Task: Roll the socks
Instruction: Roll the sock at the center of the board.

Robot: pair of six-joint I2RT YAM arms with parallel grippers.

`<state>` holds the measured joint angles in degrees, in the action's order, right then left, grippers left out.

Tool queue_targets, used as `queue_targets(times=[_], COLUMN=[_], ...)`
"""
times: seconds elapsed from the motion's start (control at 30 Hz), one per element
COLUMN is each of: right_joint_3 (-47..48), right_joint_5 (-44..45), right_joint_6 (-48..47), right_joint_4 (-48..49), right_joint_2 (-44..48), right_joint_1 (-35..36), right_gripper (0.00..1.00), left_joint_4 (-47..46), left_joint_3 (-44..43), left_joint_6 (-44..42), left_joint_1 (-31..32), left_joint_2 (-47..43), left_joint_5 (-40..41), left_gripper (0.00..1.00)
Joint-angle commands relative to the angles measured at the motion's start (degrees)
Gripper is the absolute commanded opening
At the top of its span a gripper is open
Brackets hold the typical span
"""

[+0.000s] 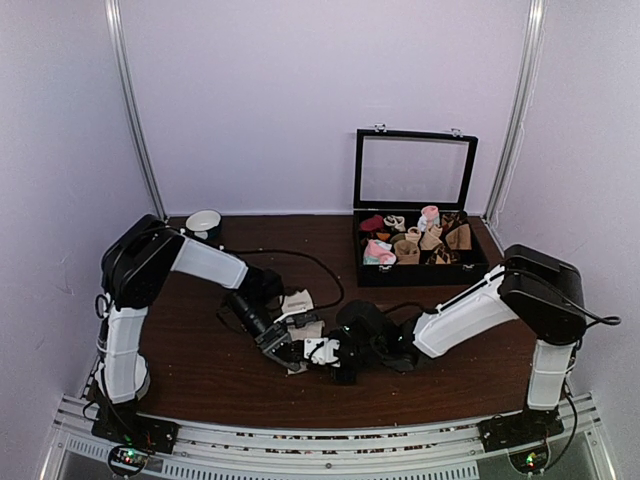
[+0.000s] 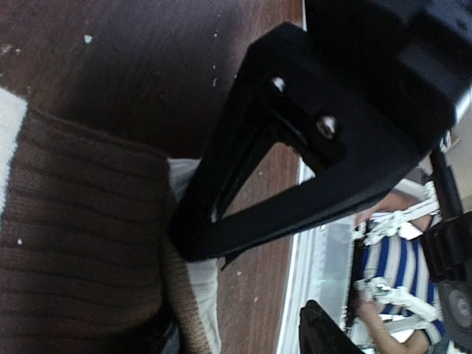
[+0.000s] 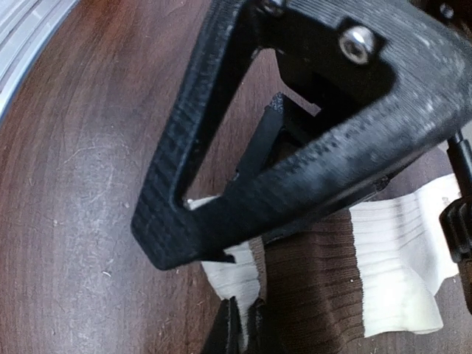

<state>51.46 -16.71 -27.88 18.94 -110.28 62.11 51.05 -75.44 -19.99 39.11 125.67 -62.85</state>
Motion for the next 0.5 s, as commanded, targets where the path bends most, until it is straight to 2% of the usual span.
queue_targets(times=[0.0,0.27,0.47], right_joint_3=[1.58,7.74,10.17], right_joint_5=[-5.75,-14.79,-23.28], right_joint_6=[2.66,10.88,22.66], right_joint_4=[-9.30,-25.50,-31.62], right_joint_2=[-2.77,-2.90,-3.70], right_joint_1=[-1.80,-3.68,-4.54], right_gripper=[0.00,0.00,0.00], left_joint_4=[-8.51,-24.34,-25.46], left_joint_3=[4.33,14.96,17.48], left_joint_6=[1.17,2.76,-2.04], left_joint_1=[-1.24,-3.41,-3.34], left_joint_2=[-6.68,-23.61,-27.08], left_joint_5=[13.35,19.68,17.82], left_gripper=[0.54,0.56,0.54])
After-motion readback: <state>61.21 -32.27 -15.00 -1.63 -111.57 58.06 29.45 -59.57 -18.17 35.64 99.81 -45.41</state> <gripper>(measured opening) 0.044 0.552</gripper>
